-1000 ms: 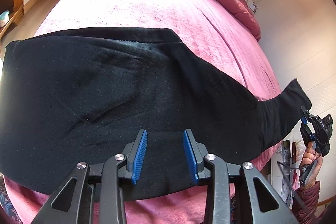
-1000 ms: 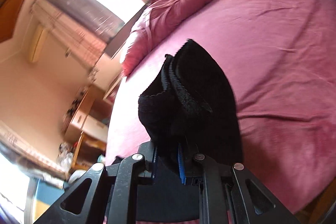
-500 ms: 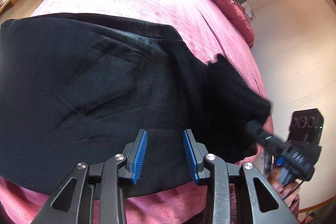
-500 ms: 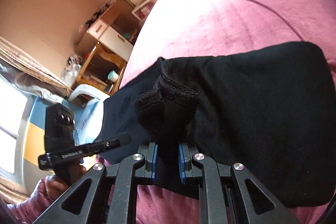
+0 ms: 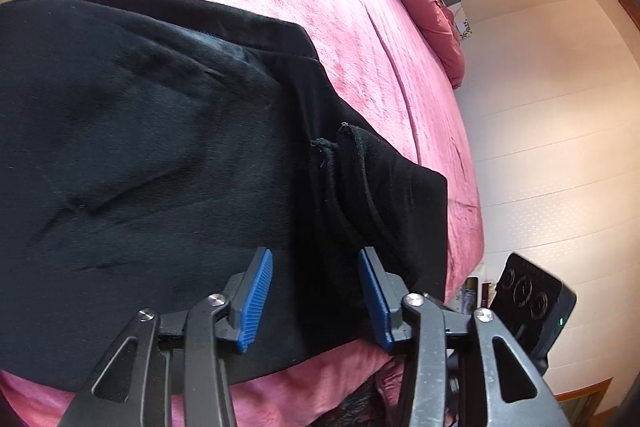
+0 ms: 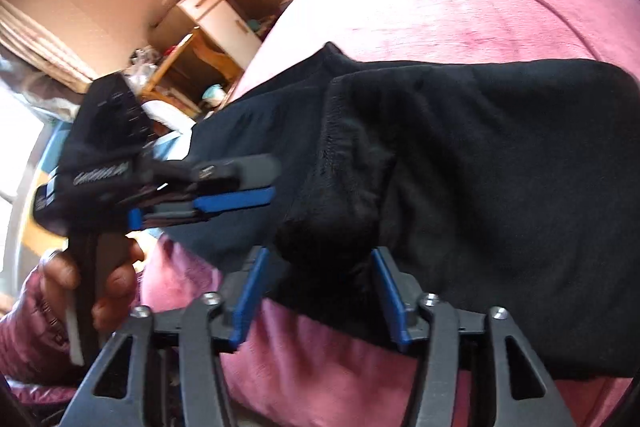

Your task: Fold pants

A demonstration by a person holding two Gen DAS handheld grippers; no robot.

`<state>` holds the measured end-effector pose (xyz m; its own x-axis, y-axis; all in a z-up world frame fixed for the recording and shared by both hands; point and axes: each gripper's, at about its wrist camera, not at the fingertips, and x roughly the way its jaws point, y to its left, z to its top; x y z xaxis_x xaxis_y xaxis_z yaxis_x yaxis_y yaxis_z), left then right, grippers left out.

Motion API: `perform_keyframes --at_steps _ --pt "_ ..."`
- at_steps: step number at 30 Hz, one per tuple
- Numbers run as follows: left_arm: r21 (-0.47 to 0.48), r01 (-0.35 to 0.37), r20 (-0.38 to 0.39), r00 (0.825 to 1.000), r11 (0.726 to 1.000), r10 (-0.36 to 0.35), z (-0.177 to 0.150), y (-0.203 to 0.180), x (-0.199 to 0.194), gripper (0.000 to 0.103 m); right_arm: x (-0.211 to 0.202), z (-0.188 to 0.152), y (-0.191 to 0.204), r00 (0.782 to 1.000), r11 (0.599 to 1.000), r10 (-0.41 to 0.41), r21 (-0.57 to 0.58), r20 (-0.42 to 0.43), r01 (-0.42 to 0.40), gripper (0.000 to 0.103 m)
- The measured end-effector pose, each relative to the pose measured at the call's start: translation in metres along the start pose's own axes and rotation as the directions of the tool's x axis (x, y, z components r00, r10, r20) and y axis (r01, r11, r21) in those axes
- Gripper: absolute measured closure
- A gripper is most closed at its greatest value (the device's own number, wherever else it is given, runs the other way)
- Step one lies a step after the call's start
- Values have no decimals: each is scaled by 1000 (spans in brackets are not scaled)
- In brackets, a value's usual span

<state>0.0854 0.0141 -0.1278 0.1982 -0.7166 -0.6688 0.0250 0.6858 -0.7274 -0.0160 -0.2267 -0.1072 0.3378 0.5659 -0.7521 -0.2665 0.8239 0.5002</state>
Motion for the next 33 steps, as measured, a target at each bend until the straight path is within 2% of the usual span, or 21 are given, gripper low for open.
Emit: perform_keyframes --at_steps 4,8,12,15,17,18,19,22,26,28,30,31,33 --pt "-20 10 -32 999 1000 -11 4 -5 12 51 -14 -7 -3 1000 1000 -4 -13 -2 4 45" --pt "-6 -14 -65 998 1000 14 5 -13 25 51 -47 -21 -26 997 997 -66 40 27 65 45" --pt "8 -19 -95 995 1000 20 4 -24 37 51 -96 -48 -69 981 971 -183 169 69 169 45" --pt "33 -35 -116 993 999 39 7 -33 50 53 -125 -69 -98 955 929 -290 258 65 265 45" --pt "61 -52 -116 991 997 59 6 -38 55 68 -134 -83 -117 941 897 -337 315 37 309 45" --pt "76 -62 -114 991 995 70 6 -41 56 80 -133 -88 -123 933 884 -360 327 20 334 45" --pt "87 -57 -107 992 995 67 6 -44 55 81 -134 -92 -128 926 875 -378 330 6 355 45" --pt "119 -1 -79 997 993 10 2 -58 45 84 -122 -96 -132 926 872 -378 337 6 354 45" --pt "155 82 -50 996 985 -75 3 -81 24 85 -102 -80 -122 917 878 -398 304 36 369 42" --pt "170 124 -33 992 978 -120 5 -94 13 85 -90 -67 -115 917 884 -396 292 50 366 40" --pt "186 167 -16 986 968 -167 7 -107 4 86 -77 -57 -108 904 876 -424 278 58 393 40" --pt "198 181 -9 983 963 -183 7 -113 -1 86 -75 -53 -107 896 867 -439 291 69 403 40" --pt "222 204 -4 978 953 -209 7 -123 -6 86 -71 -49 -112 894 854 -438 356 95 381 40"
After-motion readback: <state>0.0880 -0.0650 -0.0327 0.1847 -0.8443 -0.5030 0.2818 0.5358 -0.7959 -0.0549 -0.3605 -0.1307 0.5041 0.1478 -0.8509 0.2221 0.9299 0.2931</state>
